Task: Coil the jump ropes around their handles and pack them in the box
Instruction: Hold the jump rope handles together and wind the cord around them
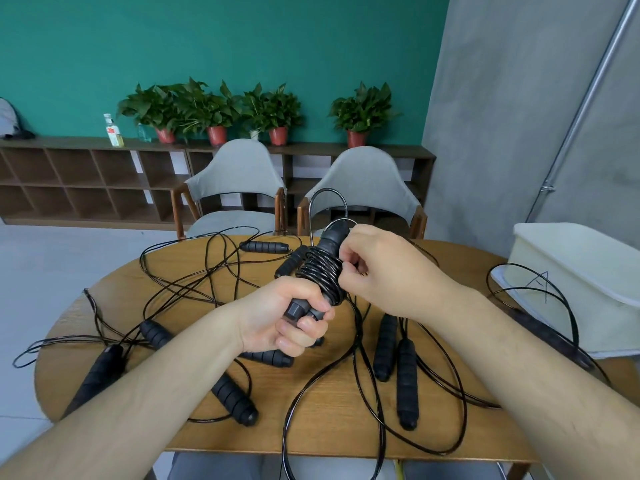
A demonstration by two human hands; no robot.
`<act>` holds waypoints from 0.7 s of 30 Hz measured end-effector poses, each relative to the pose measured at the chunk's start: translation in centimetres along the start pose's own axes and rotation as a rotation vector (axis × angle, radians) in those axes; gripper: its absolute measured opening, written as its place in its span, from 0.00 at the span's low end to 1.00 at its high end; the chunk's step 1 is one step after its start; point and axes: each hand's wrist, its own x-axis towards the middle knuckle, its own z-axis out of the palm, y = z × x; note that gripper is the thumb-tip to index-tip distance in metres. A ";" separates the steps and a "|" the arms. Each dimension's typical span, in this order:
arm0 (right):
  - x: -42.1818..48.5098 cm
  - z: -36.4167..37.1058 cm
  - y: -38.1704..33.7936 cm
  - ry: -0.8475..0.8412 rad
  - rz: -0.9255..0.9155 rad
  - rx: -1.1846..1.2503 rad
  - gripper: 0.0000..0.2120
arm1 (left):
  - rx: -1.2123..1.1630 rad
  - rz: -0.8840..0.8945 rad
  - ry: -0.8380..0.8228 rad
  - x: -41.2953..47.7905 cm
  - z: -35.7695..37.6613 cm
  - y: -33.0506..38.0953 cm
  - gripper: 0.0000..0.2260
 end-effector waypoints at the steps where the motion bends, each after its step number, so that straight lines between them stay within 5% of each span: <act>1: 0.0 0.1 0.0 -0.016 -0.003 -0.030 0.03 | 0.015 -0.001 0.009 0.0 0.0 0.0 0.06; 10: -0.1 1.3 0.5 -0.026 -0.098 0.140 0.08 | 0.005 0.067 0.016 0.6 0.2 -1.3 0.07; 21: -0.6 2.1 0.5 0.269 0.186 0.503 0.06 | -0.085 0.050 -0.027 0.5 0.2 0.4 0.04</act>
